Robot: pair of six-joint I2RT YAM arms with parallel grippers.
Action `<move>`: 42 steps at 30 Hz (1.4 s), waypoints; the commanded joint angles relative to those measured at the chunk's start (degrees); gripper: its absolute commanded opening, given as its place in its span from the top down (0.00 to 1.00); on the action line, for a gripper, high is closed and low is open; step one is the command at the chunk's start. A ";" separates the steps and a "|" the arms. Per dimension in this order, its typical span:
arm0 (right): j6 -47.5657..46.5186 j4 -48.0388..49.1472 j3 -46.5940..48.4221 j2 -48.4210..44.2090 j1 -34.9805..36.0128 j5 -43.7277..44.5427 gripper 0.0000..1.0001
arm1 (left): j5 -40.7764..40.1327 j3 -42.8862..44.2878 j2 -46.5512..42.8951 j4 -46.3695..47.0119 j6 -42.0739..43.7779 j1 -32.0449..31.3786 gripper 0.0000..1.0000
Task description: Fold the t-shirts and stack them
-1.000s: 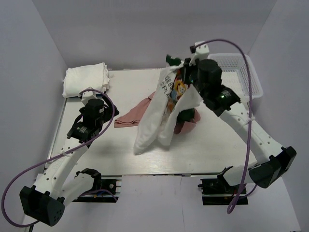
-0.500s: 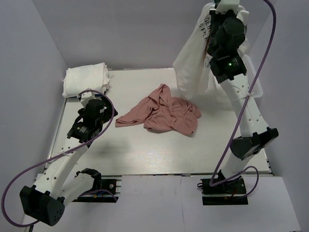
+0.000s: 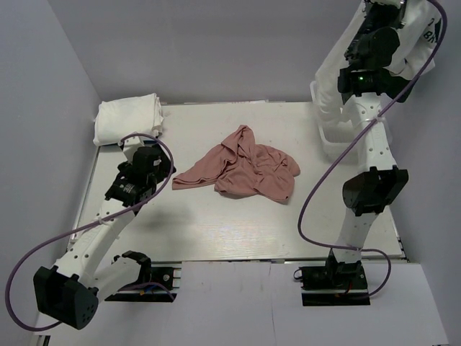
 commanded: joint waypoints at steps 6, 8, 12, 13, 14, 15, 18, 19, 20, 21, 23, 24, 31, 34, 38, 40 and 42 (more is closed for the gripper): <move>3.92 11.08 -1.96 -0.88 -9.75 -9.66 1.00 | 0.25 2.05 2.96 0.54 0.38 -0.14 0.00; 4.53 10.90 -3.63 0.17 -10.20 -9.75 1.00 | 0.25 2.05 3.49 0.54 0.91 -0.14 0.00; 9.10 8.54 -6.87 3.42 -11.26 -9.84 1.00 | 0.25 2.05 4.55 0.54 0.91 -0.14 0.00; 9.89 7.31 -7.32 3.95 -11.26 -10.01 1.00 | 0.25 2.75 5.16 0.54 0.91 -0.14 0.00; 13.29 5.91 -9.06 4.22 -11.26 -11.32 1.00 | 0.25 2.75 5.17 0.54 0.91 -0.14 0.00; 14.46 3.81 -10.13 4.39 -11.09 -11.94 1.00 | -0.27 2.75 5.69 0.54 0.91 -0.14 0.00; 20.78 3.00 -16.36 4.31 -11.08 -11.07 1.00 | -0.27 3.89 6.40 0.01 0.91 -0.14 0.00; 24.54 2.65 -17.59 4.31 -11.26 -9.24 1.00 | -0.27 3.90 6.92 0.01 0.91 -0.14 0.00; 26.40 2.82 -22.74 4.13 -11.61 -8.35 1.00 | -0.27 3.90 7.45 0.01 0.91 -0.14 0.00; 29.99 3.17 -24.79 3.96 -11.70 -7.74 1.00 | -0.27 4.51 7.45 -0.60 0.91 -0.14 0.00; 34.75 3.09 -30.85 3.87 -12.40 -7.03 1.00 | -0.27 5.13 8.59 -1.21 0.91 -0.14 0.00; 39.73 2.21 -31.92 4.39 -12.84 -6.85 1.00 | -0.27 5.91 8.59 -2.09 0.91 -0.14 0.00; 55.59 -19.37 -28.86 9.14 -14.77 -10.10 0.50 | 2.45 9.86 10.87 -4.90 0.91 0.47 0.00; 54.21 -20.03 -29.12 6.26 -15.22 -17.12 0.10 | 2.45 11.71 11.41 -6.92 1.43 -0.05 0.00; 50.59 -21.96 -30.70 -1.29 -14.69 -21.44 0.10 | 4.64 13.30 12.55 -8.94 2.14 -0.06 0.00; 50.50 -22.23 -32.89 -5.00 -14.60 -23.81 0.10 | 6.22 13.92 13.08 -10.00 2.14 -0.06 0.00; 50.15 -23.80 -33.69 -9.02 -14.25 -24.86 0.10 | 6.23 14.44 13.08 -11.14 2.14 -0.06 0.00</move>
